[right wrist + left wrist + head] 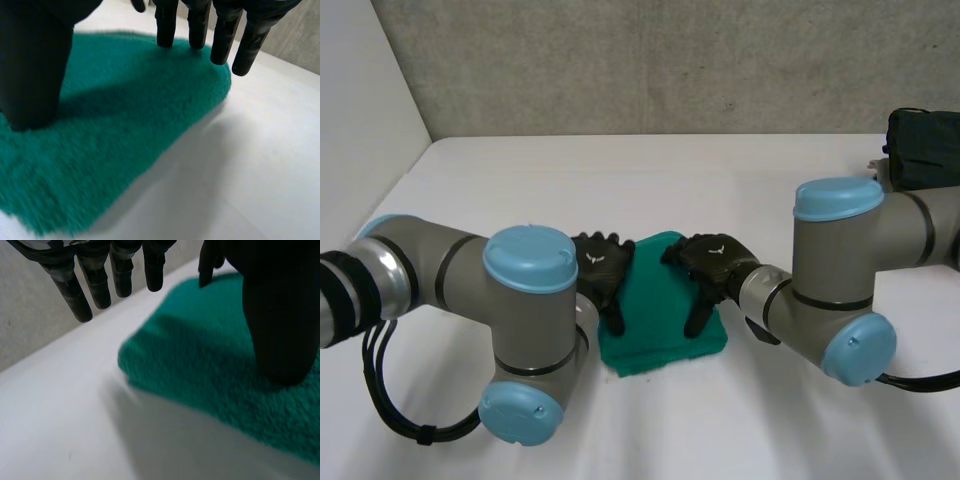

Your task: Fold the laundry.

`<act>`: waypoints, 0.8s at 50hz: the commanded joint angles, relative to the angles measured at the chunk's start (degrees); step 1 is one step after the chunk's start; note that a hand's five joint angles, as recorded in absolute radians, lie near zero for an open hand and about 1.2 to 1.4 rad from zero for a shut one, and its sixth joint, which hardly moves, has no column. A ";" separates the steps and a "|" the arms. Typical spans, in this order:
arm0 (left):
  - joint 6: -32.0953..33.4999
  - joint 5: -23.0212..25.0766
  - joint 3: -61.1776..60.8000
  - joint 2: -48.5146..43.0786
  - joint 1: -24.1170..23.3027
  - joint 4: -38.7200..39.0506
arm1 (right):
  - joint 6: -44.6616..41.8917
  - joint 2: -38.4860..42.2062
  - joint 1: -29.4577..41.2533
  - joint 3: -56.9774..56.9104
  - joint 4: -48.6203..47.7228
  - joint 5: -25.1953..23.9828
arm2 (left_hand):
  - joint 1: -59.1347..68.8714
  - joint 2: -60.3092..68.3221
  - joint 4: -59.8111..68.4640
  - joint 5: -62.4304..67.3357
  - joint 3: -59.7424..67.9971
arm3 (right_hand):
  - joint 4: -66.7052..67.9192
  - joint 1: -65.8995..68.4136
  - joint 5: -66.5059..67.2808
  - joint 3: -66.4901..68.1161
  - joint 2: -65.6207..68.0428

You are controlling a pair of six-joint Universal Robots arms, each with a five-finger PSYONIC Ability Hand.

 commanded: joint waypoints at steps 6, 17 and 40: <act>2.96 1.53 1.06 0.11 0.29 -1.99 | -11.43 -0.09 0.60 -0.93 0.13 6.59 | 1.78 0.73 0.95 0.12 0.36 | -3.47 -1.61 -3.59 -2.09 -2.69; 5.78 8.91 1.24 12.05 3.01 -1.73 | -10.37 -13.00 0.69 11.54 -9.26 5.63 | 1.44 0.40 0.62 -0.21 0.02 | -3.47 -1.61 -3.59 -2.09 -2.69; 5.34 42.06 2.47 20.32 8.29 -10.69 | -18.37 -6.34 5.17 27.20 -31.07 3.16 | 2.11 1.07 1.29 0.46 0.69 | -3.47 -1.61 -3.59 -2.09 -2.69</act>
